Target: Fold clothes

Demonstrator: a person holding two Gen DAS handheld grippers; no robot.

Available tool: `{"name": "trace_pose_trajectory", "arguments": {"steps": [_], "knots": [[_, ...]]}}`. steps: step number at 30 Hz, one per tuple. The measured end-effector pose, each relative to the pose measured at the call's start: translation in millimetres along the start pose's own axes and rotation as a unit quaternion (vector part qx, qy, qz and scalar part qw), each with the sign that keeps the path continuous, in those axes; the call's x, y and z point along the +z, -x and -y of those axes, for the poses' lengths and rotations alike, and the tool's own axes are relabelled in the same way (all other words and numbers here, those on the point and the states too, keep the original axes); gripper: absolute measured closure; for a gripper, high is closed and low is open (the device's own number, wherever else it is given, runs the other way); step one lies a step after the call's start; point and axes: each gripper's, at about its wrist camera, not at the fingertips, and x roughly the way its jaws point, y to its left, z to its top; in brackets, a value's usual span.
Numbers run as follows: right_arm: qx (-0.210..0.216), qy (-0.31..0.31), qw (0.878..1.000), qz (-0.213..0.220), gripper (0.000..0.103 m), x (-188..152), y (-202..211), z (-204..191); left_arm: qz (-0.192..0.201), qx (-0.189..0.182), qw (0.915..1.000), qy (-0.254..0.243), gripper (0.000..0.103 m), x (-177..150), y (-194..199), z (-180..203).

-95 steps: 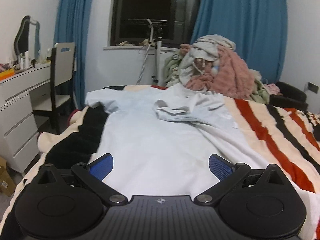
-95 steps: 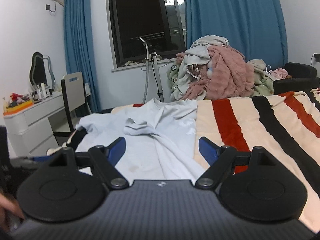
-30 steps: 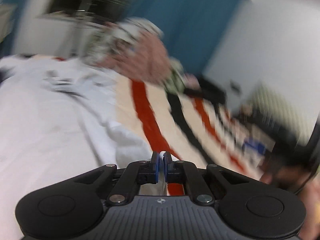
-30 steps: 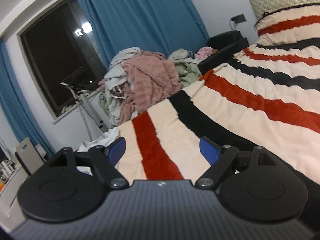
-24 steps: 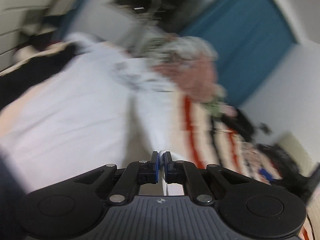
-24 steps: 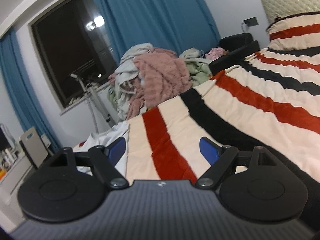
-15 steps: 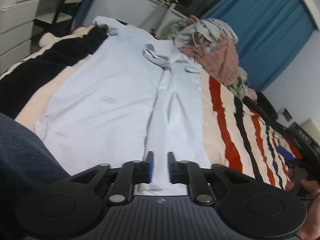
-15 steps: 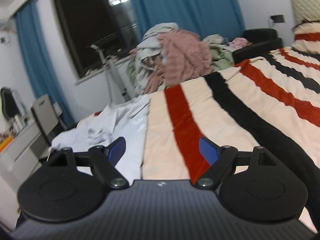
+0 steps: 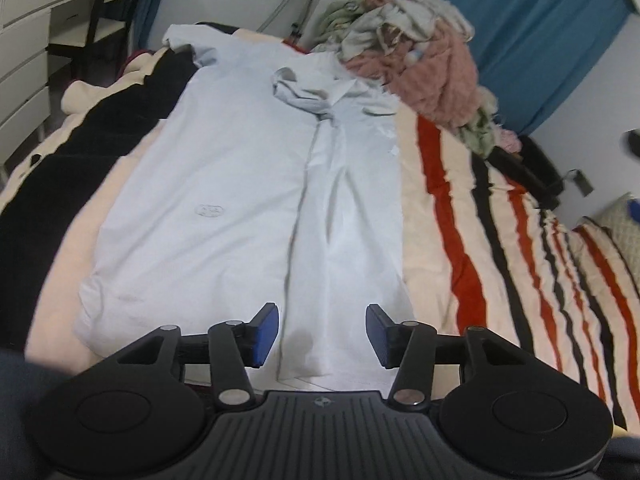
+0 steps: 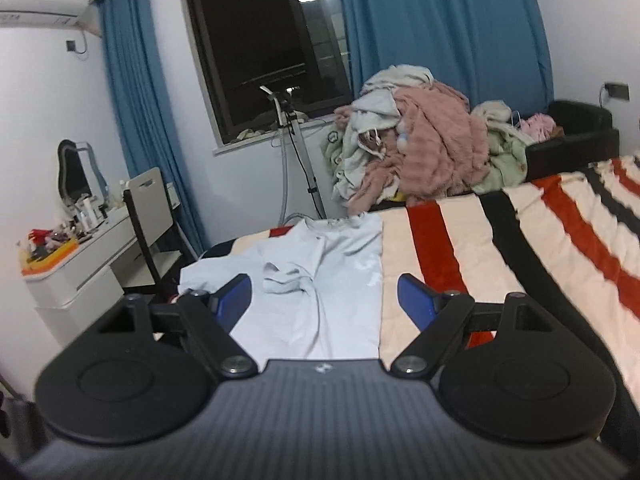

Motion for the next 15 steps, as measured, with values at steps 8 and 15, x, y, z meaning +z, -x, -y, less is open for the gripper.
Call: {"name": "trace_pose_trajectory", "arguments": {"steps": [8,15], "knots": [[0.018,0.01,0.999,0.045,0.022,22,8,-12,-0.036,0.036,0.9981,-0.035,0.042,4,-31,21],[0.013,-0.014,0.999,0.028,0.022,-28,-47,13,-0.031,0.042,0.995,-0.084,0.051,-12,-68,19]]}}
